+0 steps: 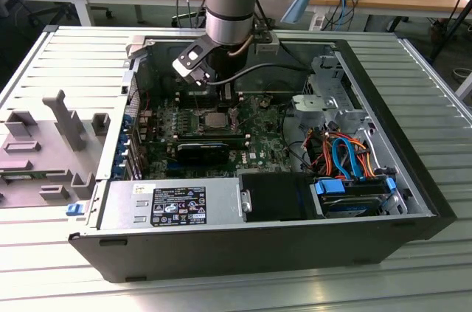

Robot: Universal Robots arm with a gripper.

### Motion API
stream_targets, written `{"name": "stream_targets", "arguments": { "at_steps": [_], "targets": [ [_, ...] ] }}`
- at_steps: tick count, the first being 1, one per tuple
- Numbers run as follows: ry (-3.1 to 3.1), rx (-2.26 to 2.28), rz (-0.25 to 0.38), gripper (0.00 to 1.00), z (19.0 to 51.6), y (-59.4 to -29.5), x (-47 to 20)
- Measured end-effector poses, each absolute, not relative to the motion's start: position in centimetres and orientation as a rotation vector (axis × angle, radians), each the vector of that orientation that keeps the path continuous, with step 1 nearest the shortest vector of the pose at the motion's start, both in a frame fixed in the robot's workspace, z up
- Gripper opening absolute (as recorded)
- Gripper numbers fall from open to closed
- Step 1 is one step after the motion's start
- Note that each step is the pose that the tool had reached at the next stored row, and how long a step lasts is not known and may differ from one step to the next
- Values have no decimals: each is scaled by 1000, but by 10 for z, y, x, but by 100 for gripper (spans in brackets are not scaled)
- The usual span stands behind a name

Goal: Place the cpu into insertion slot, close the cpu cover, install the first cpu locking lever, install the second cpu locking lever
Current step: 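Place the cpu into insertion slot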

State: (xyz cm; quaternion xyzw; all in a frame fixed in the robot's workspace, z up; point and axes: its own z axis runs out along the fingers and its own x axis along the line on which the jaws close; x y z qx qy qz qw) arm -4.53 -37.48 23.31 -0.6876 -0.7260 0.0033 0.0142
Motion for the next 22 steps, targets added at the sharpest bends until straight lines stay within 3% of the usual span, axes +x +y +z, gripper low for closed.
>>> {"name": "stream_targets", "arguments": {
  "at_steps": [22],
  "targets": [
    [-2257, -2136, 0, 11, 283, -375, -45]
  ]
}}
